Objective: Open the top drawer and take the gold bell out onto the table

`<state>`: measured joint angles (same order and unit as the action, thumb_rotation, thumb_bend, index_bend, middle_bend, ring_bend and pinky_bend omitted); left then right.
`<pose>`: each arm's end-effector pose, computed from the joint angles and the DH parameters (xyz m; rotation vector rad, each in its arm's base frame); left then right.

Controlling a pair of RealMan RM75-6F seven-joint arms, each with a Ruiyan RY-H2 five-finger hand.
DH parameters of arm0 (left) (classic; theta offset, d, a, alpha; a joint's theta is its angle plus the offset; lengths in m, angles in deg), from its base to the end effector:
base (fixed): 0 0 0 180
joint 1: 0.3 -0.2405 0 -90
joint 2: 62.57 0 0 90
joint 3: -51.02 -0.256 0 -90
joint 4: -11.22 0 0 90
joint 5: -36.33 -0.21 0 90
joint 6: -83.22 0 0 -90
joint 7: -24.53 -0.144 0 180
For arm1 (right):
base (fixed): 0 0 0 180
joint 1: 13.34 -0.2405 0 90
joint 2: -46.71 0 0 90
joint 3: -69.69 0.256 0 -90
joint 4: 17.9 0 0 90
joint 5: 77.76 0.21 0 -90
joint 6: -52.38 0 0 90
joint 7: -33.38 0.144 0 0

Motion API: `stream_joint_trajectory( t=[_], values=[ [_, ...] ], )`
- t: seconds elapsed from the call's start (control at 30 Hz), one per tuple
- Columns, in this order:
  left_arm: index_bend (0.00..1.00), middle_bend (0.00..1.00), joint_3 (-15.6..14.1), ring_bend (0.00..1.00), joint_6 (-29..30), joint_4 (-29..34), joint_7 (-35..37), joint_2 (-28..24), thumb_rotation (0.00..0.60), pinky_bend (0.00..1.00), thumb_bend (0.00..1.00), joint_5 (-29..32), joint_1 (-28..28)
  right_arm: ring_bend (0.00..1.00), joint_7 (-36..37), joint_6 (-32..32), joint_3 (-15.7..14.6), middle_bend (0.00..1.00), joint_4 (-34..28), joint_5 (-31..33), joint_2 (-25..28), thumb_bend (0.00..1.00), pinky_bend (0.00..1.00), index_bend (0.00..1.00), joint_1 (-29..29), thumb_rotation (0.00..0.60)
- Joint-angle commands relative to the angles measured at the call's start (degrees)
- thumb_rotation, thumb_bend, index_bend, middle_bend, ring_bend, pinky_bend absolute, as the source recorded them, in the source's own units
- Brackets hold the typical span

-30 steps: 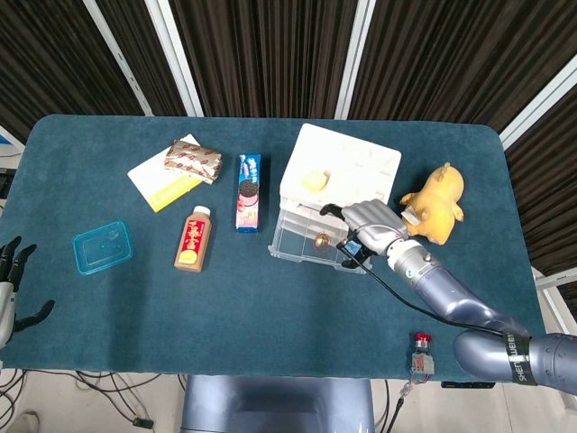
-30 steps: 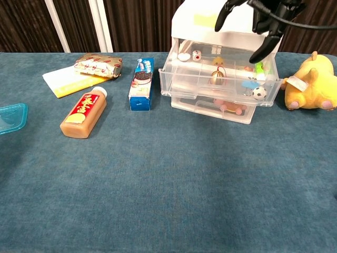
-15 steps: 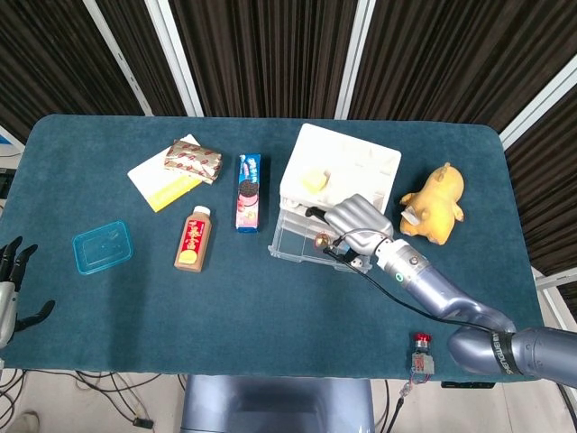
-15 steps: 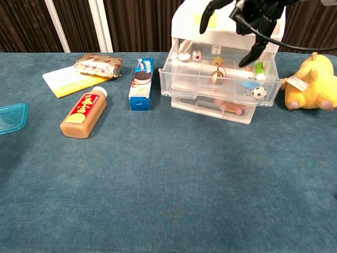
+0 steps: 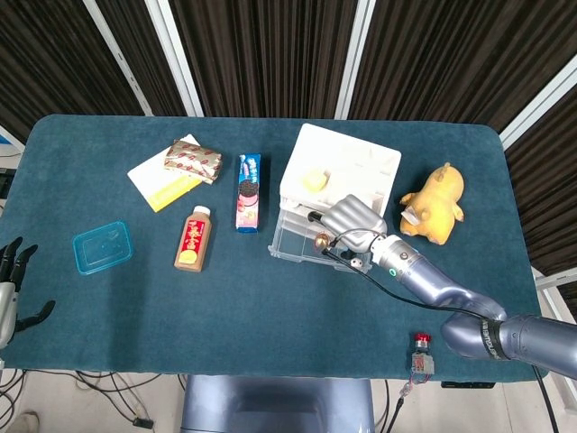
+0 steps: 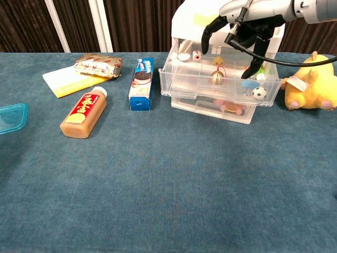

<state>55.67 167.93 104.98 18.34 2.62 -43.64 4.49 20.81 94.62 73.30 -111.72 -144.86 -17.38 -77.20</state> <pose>-0.3163 0.1860 0.1596 -1.3071 -0.8876 -0.8210 -0.0702 -0.3905 0.0788 2.2047 -0.5449 0.7959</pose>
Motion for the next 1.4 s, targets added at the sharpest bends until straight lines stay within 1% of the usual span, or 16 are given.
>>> stream_joint_trajectory(
  t=[0.03, 0.23, 0.47, 0.73, 1.1, 1.4],
  values=[
    [0.1, 0.0, 0.0, 0.0, 0.0, 0.0, 0.0, 0.0, 0.6, 0.0, 0.19, 0.0, 0.0, 1.0, -0.7, 1.3, 0.2, 1.0, 1.4, -1.8, -1.3, 0.15, 1.0, 0.3, 0.8, 0.6],
    [0.1, 0.0, 0.0, 0.0, 0.0, 0.0, 0.0, 0.0, 0.6, 0.0, 0.19, 0.1, 0.0, 1.0, -3.0, 0.9, -0.1, 1.0, 3.0, -4.2, -2.3, 0.16, 1.0, 0.32, 0.9, 0.6],
    [0.1, 0.0, 0.1, 0.0, -0.1, 0.0, 0.0, -0.1, 0.6, 0.0, 0.19, 0.2, 0.0, 1.0, -5.7, 0.6, 0.0, 1.0, 4.0, -4.5, -2.9, 0.19, 1.0, 0.36, 1.2, 0.6],
    [0.1, 0.0, 0.0, 0.0, 0.0, 0.0, 0.0, -0.1, 0.6, 0.0, 0.19, 0.2, 0.0, 1.0, -8.1, 0.7, 0.4, 1.0, 3.7, -3.9, -3.3, 0.19, 1.0, 0.37, 2.0, 0.6],
    [0.1, 0.0, 0.0, 0.0, -0.2, 0.1, -0.1, -0.1, 0.6, 0.0, 0.19, 0.3, 0.0, 1.0, -13.1, 3.9, 1.6, 1.0, 3.1, -3.2, -4.0, 0.2, 1.0, 0.38, 3.3, 0.6],
    [0.1, 0.0, 0.1, 0.0, -0.3, 0.2, -0.2, -0.2, 0.6, 0.0, 0.19, 0.5, 0.1, 1.0, -14.8, 3.6, 2.0, 1.0, 1.4, -2.4, -3.3, 0.19, 1.0, 0.38, 3.6, 0.6]
  ],
)
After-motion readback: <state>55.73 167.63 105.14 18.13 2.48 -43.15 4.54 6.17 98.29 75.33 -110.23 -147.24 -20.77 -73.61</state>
